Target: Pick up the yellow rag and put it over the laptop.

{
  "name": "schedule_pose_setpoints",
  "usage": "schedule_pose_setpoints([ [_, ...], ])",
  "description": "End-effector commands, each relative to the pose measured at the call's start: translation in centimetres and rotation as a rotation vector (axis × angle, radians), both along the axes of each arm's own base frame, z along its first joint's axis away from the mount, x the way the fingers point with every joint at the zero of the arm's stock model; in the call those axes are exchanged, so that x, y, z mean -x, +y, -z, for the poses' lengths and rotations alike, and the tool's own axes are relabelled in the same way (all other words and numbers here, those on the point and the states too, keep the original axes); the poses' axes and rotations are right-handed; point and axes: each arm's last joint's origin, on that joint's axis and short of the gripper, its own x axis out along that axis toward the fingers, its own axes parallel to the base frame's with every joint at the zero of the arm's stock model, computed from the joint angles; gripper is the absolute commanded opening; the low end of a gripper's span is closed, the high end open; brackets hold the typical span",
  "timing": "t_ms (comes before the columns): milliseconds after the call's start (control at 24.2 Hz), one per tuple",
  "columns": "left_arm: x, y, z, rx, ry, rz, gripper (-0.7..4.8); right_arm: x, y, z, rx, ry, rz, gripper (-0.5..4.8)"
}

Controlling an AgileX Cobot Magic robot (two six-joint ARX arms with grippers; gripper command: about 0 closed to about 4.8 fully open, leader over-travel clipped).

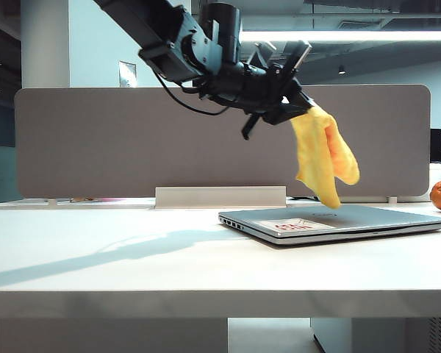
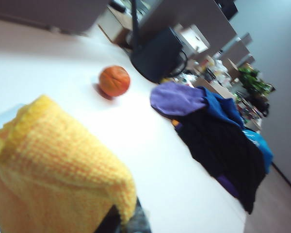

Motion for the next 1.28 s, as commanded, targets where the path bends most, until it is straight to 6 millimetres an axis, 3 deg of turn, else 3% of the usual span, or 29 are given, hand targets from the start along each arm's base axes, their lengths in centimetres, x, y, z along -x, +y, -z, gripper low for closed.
schedule_pose_setpoints([
  [41,-0.4,-0.1,0.9,-0.027,0.061,0.002,-0.06,0.0,0.0,0.1,-0.002,-0.004,0.0,-0.01],
  [248,-1.3,2.1,5.3,-0.262,0.287,-0.059,-0.06,0.0,0.0,0.1,-0.002,-0.004,0.0,-0.01],
  [578,-0.9,2.9,6.6,-0.523,0.22,-0.139,-0.02,0.0,0.0,0.1,-0.002,-0.004,0.003,-0.01],
  [661,-0.8,3.1,6.7,-0.583,0.186,-0.126,0.54,0.0,0.0,0.1,-0.002,-0.004,0.004,-0.01],
  [785,-0.8,4.4,5.5,-0.643,0.182,-0.148,2.02,0.0,0.0,0.1,-0.002,-0.004,0.003,-0.01],
  [991,-0.5,6.0,2.9,-0.68,0.136,-0.157,3.16,0.0,0.0,0.1,-0.002,-0.005,0.004,-0.01],
  [1280,0.8,9.4,-1.9,-0.746,0.097,-0.194,3.04,-0.3,-0.3,0.1,0.012,-0.005,0.133,-0.01],
])
